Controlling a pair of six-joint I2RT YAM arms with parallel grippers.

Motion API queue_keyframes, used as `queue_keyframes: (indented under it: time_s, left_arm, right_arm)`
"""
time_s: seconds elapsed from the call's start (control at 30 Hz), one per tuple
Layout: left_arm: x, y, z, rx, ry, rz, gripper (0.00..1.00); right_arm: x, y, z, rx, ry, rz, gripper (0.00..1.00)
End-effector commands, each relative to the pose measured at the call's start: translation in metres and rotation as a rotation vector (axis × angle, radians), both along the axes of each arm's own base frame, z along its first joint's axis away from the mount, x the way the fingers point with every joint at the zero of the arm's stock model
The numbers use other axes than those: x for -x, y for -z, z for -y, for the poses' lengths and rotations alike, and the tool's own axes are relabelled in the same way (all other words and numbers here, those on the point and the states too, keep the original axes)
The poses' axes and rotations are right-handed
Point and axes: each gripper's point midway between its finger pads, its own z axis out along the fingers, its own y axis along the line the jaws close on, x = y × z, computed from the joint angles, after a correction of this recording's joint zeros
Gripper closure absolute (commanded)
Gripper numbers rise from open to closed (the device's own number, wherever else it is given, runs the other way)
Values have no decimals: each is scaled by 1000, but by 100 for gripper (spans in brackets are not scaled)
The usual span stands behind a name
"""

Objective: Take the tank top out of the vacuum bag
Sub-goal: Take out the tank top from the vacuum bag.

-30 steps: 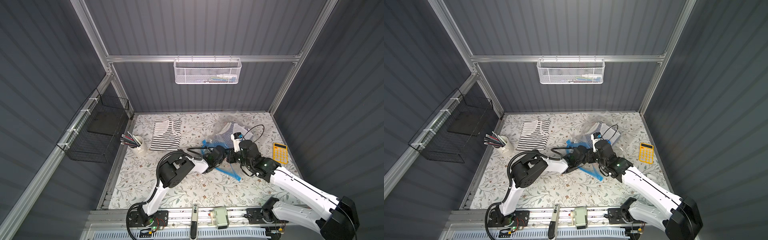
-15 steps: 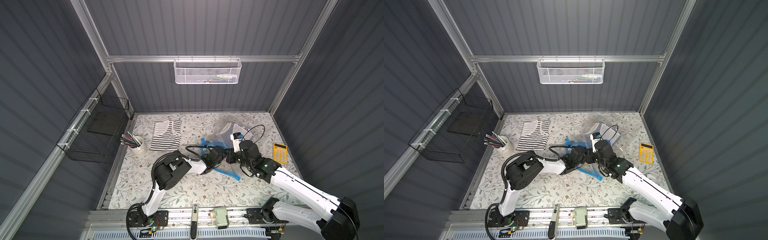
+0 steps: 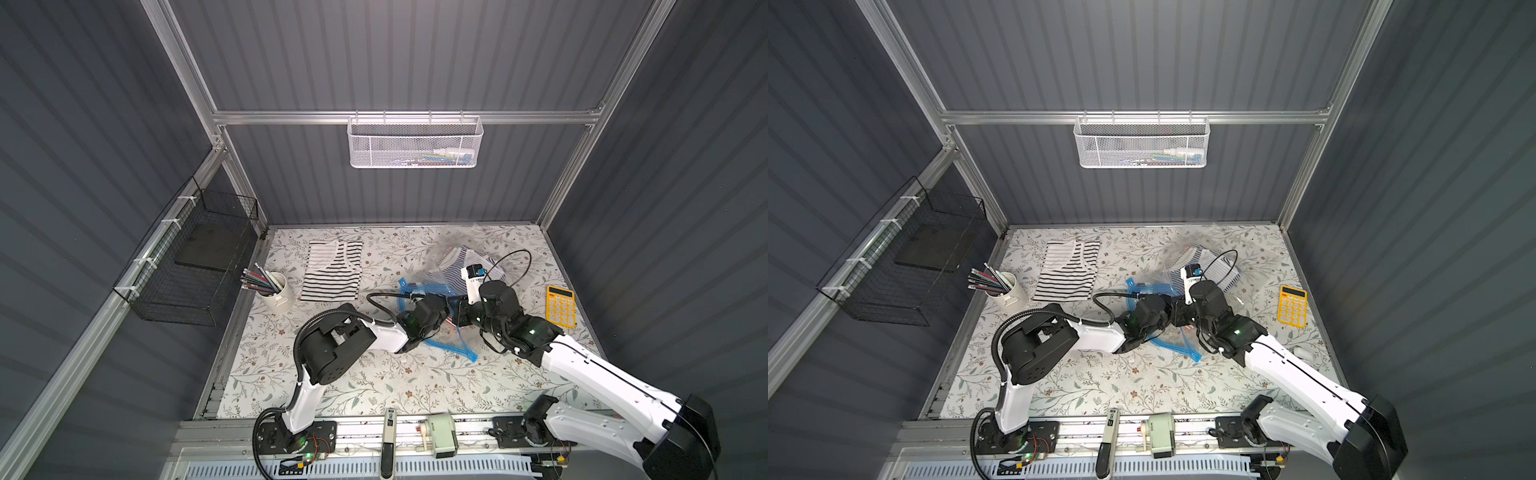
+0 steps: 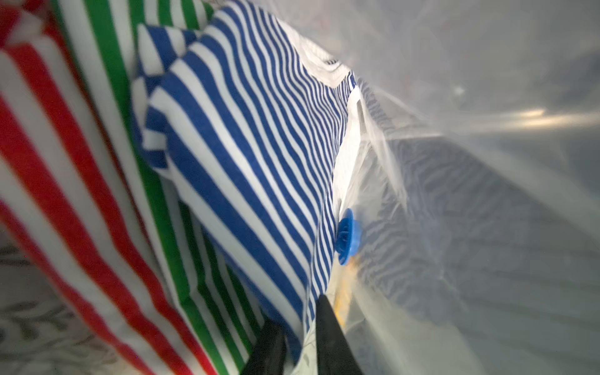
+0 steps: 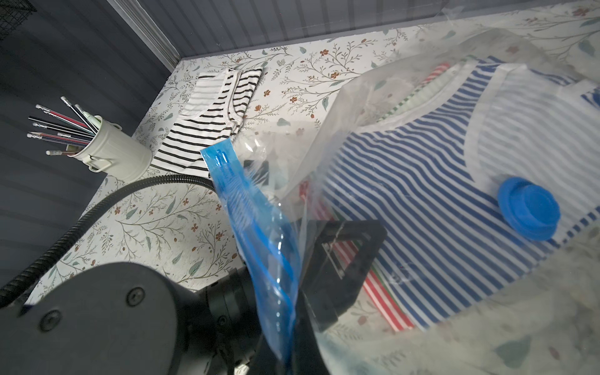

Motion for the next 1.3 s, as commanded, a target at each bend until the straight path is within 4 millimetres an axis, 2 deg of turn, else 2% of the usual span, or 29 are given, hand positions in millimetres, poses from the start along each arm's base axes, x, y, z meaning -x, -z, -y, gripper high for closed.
queue_keyframes:
  time_s: [0.0, 0.2, 0.43, 0.73, 1.0, 1.27]
  left_arm:
    - [4, 21, -8, -27, -31, -42, 67]
    - [3, 37, -8, -26, -55, -79, 62]
    - [-2, 46, -7, -46, -72, -88, 58]
    - [-9, 37, 6, -23, -46, -66, 57]
    - [-16, 43, 12, 5, -56, -80, 57]
    - [-20, 32, 15, 4, -48, -44, 57]
  right_arm:
    - [-1, -9, 2, -17, 13, 21, 100]
    - [-1, -11, 0, -16, 2, 24, 100]
    - [0, -9, 2, -5, 1, 25, 100]
    - [-2, -7, 3, -5, 2, 23, 100]
    - [0, -8, 3, -8, -4, 23, 100]
    - [1, -4, 6, -5, -2, 17, 100]
